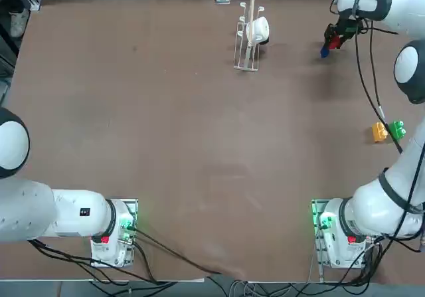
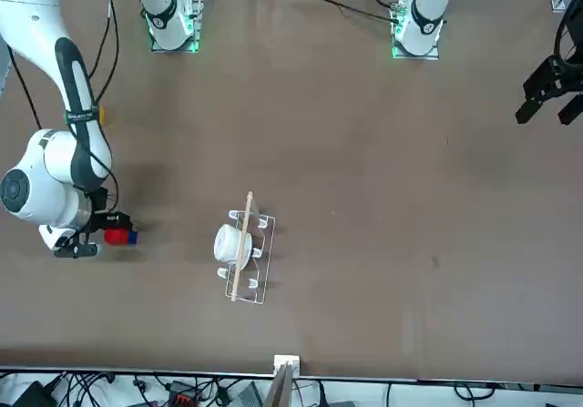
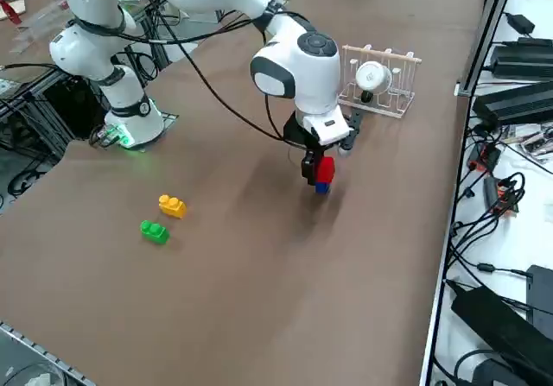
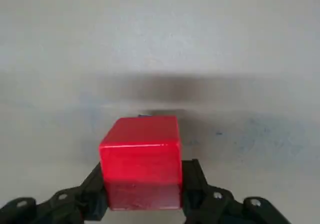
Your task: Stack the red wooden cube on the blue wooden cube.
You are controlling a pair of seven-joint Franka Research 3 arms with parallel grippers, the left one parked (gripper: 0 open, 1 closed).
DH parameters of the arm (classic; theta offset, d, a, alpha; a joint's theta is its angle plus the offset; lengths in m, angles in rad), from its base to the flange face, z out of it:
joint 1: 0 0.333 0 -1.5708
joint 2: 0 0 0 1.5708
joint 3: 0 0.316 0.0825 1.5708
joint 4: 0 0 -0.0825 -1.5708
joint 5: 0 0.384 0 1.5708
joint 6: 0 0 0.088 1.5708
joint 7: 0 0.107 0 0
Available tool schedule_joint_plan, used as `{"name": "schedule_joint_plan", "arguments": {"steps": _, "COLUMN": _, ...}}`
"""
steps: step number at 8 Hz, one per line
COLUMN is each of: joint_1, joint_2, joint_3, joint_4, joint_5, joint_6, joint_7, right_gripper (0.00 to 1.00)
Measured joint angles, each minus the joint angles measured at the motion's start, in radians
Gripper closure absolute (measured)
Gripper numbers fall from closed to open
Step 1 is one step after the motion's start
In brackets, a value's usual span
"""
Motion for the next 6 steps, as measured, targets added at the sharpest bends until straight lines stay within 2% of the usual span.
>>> {"name": "schedule_joint_plan", "arguments": {"steps": 6, "joint_1": 0.0, "joint_2": 0.007, "joint_3": 0.0, "joint_4": 0.002, "joint_5": 0.0, "joint_6": 0.018, "joint_7": 0.0, "right_gripper": 0.3}}
